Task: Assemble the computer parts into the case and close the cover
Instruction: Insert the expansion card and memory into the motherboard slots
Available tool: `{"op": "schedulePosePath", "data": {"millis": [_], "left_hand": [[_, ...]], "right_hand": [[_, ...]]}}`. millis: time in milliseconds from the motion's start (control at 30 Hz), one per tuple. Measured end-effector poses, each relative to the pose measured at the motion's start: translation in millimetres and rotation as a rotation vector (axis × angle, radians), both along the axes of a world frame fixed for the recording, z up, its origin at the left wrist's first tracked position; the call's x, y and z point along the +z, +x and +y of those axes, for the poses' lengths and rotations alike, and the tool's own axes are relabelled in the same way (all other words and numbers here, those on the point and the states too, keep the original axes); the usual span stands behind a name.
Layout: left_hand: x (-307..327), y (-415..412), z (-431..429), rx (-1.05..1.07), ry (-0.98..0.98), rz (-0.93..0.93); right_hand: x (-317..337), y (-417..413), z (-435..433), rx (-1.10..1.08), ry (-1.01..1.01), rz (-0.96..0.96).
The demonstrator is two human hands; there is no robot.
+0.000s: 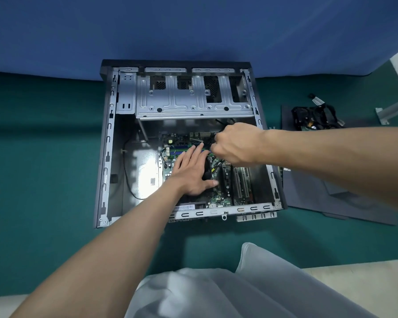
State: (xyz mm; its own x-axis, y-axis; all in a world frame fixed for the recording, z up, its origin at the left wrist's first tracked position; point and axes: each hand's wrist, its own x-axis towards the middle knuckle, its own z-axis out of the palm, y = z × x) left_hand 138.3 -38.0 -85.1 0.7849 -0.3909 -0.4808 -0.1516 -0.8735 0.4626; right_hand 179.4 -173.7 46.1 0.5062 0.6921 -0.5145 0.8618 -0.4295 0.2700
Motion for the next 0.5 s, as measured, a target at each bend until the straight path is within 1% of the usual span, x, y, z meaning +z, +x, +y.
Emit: {"op": "schedulePosePath", "data": {"millis": [33,67,133,167,200,233,267,300,333,400,433,500], "left_hand": [[0,0,0,0.0,-0.003,0.0],[0,0,0,0.0,-0.009,0.001],[0,0,0,0.003,-0.017,-0.002],[0,0,0,0.003,-0.02,-0.001],[0,0,0,0.004,-0.022,0.0],[0,0,0,0.005,-0.022,-0.001],[0,0,0,0.004,-0.02,-0.003],[0,0,0,0.003,-0.021,-0.001],[0,0,0,0.004,-0.022,0.003],[1,0,-1,0.006,-0.018,0.002],[2,0,-1,0.007,-0.016,0.001],[2,-1,-1,0.01,-0.012,-0.001]], "right_hand": [[0,3,2,-0.127,0.028,0.045],[-2,7,6,-0.318,0.068,0.099],[-10,19,11,-0.879,0.202,0.261],[-14,25,12,-1.168,0.266,0.379],[-14,28,12,-1.382,0.311,0.495],[-13,30,10,-1.483,0.311,0.588],[-10,30,7,-1.462,0.274,0.633],[-6,28,4,-1.358,0.206,0.641],[-2,23,3,-1.19,0.112,0.607],[7,10,3,-0.76,-0.07,0.418],[8,4,5,-0.527,-0.107,0.285],[6,-3,6,-0.102,-0.061,0.019]]}}
